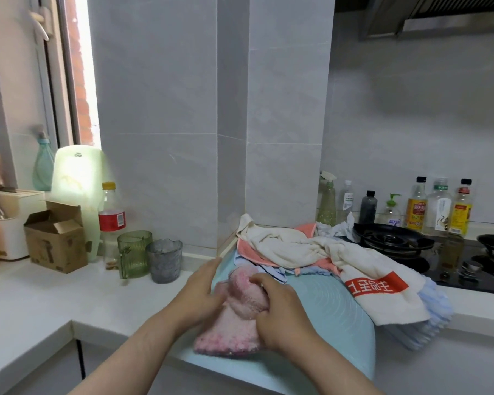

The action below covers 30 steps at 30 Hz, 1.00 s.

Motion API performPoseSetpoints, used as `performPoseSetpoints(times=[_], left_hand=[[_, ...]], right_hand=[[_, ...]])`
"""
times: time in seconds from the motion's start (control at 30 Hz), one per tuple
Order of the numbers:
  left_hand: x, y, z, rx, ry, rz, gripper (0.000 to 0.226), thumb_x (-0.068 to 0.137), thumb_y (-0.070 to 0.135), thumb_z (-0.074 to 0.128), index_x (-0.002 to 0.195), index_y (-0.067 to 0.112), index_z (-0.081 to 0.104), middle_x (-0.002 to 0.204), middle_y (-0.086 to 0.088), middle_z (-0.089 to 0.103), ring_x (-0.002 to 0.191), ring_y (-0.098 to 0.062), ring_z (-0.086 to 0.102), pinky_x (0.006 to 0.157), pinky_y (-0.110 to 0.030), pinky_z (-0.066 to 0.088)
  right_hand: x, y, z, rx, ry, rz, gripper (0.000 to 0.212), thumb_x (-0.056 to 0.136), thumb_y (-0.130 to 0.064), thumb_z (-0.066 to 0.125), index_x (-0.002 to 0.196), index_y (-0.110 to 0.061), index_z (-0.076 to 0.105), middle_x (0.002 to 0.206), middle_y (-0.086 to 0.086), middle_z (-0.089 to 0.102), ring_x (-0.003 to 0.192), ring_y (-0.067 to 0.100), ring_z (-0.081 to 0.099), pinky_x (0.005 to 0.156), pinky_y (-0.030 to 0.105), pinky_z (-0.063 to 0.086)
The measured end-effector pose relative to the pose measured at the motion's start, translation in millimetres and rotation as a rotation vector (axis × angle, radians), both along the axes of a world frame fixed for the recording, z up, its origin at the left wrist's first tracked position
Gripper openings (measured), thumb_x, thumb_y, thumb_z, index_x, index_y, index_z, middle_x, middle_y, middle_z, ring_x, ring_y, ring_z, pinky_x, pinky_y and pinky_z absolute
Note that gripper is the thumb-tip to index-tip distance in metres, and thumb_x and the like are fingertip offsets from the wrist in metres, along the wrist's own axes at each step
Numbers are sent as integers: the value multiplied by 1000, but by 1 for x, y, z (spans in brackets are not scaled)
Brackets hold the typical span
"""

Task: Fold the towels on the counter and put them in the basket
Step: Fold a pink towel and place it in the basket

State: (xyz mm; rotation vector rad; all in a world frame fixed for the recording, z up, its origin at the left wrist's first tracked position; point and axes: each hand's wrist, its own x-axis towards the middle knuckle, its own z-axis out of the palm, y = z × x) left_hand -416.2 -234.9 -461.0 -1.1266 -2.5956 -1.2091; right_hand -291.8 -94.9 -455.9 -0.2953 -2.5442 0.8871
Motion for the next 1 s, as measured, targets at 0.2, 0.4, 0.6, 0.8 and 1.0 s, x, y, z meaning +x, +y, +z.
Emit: performPoseSetpoints(times=[0.2, 0.4, 0.6, 0.8, 1.0], left_hand=[[7, 7, 59, 117, -373, -314, 51, 64, -16, 58, 99, 19, 70, 93, 10, 70, 94, -6, 64, 74, -17, 49], [38, 21, 77, 457, -623, -360, 38, 61, 0, 58, 97, 2, 68, 87, -18, 70, 76, -26, 67, 66, -32, 55], [42, 33, 66, 495, -951, -215, 23, 83, -4, 53, 104, -4, 62, 85, -23, 69, 71, -33, 69, 62, -37, 56], [14, 46, 25, 200, -939, -14, 27, 81, -10, 55, 106, -3, 65, 91, -17, 72, 79, -27, 67, 71, -35, 58], [3, 60, 18, -20, -618, 99, 17, 73, -7, 67, 78, 7, 60, 54, -4, 55, 40, -12, 38, 38, -19, 23]], right_hand=[[29, 22, 38, 208, 151, 169, 73, 71, 1, 47, 127, -45, 57, 116, -24, 58, 107, -1, 38, 94, 12, 30], [58, 51, 46, -629, 276, 53, 68, 65, -31, 84, 125, -36, 52, 116, -11, 63, 106, 9, 60, 88, 30, 51], [59, 59, 24, -998, 52, 96, 34, 70, -4, 71, 104, -3, 67, 98, 15, 75, 86, 29, 71, 70, 35, 57], [43, 84, 20, -681, -206, -113, 21, 64, -7, 67, 85, -7, 65, 77, 6, 64, 61, 16, 50, 49, 19, 37], [23, 100, 9, -509, -309, -195, 19, 74, 11, 55, 76, -6, 64, 65, 11, 65, 56, 20, 59, 46, 21, 44]])
